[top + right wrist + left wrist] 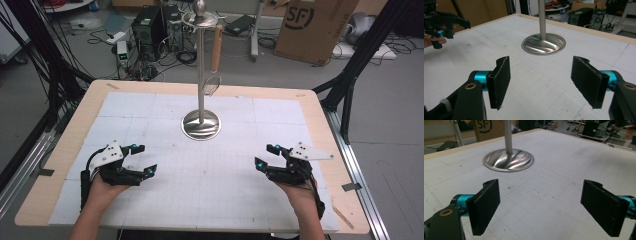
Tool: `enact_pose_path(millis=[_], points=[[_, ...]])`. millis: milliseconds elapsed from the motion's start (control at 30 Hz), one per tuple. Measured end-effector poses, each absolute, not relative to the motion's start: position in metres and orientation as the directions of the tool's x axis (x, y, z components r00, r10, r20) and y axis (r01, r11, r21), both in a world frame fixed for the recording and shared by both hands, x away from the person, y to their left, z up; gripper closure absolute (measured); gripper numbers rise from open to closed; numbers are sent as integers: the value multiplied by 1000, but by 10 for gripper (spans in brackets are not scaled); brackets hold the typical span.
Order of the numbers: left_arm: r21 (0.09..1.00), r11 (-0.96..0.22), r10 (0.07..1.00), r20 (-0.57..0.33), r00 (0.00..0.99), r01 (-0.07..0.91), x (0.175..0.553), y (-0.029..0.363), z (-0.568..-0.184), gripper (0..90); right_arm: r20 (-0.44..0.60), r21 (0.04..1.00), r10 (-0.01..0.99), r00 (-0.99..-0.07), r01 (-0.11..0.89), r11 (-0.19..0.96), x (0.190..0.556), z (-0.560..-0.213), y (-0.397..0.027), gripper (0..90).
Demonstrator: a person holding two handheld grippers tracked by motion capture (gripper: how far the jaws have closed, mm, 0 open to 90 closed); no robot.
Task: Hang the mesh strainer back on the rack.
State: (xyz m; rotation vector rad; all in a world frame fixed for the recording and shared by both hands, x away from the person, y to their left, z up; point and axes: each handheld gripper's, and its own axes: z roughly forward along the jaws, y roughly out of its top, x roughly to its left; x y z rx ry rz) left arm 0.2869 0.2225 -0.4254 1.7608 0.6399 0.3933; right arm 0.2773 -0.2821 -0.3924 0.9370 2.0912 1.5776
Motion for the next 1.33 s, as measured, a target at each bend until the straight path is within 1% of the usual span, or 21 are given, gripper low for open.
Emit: enact_pose_path(millis=[433, 767, 867, 1333], points=[[956, -196, 600, -60, 798, 219, 287, 221, -426, 164, 89, 936, 690, -718, 298, 189, 281, -398, -279, 246], [959, -186, 601, -59, 797, 212, 287, 222, -425, 164, 91, 934, 692, -716, 303, 190, 280, -401, -278, 243], [958, -189, 601, -60, 797, 214, 287, 221, -425, 164, 109, 931, 694, -712, 318, 181, 280, -403, -277, 243], [953, -206, 604, -54, 795, 221, 288, 220, -427, 164, 108, 928, 693, -713, 322, 186, 282, -404, -279, 245]])
